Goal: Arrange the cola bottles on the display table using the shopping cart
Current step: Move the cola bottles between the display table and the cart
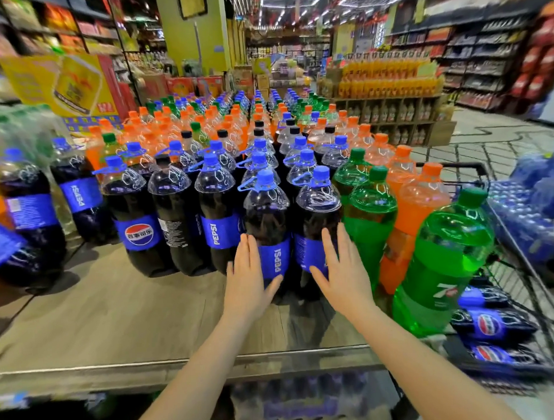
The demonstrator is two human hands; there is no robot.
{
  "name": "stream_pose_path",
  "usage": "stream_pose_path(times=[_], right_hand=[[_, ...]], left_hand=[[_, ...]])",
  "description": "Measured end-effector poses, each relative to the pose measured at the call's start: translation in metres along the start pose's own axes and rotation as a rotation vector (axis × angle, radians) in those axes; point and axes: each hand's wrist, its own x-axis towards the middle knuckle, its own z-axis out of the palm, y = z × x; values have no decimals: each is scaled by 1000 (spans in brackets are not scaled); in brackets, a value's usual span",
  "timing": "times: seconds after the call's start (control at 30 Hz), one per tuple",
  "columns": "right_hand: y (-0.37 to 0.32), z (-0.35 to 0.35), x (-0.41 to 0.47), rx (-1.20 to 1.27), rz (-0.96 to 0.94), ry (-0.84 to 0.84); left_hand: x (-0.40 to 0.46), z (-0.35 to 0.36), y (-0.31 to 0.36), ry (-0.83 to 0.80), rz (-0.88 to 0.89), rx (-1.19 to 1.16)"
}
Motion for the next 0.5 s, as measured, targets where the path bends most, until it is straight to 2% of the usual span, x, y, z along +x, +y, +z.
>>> stream_pose_path(times=[0.1,0.27,0.5], right_hand=[[-1,-7,-34,-61,-4,-101],[-4,-29,-94,-77,-25,-138],[-15,-60,-175,-68,7,-233]], left_hand=[[-23,-14,-3,-35,155,137],[-62,-30,-6,-42,351,238],[-127,-46,10,-136,444,207]])
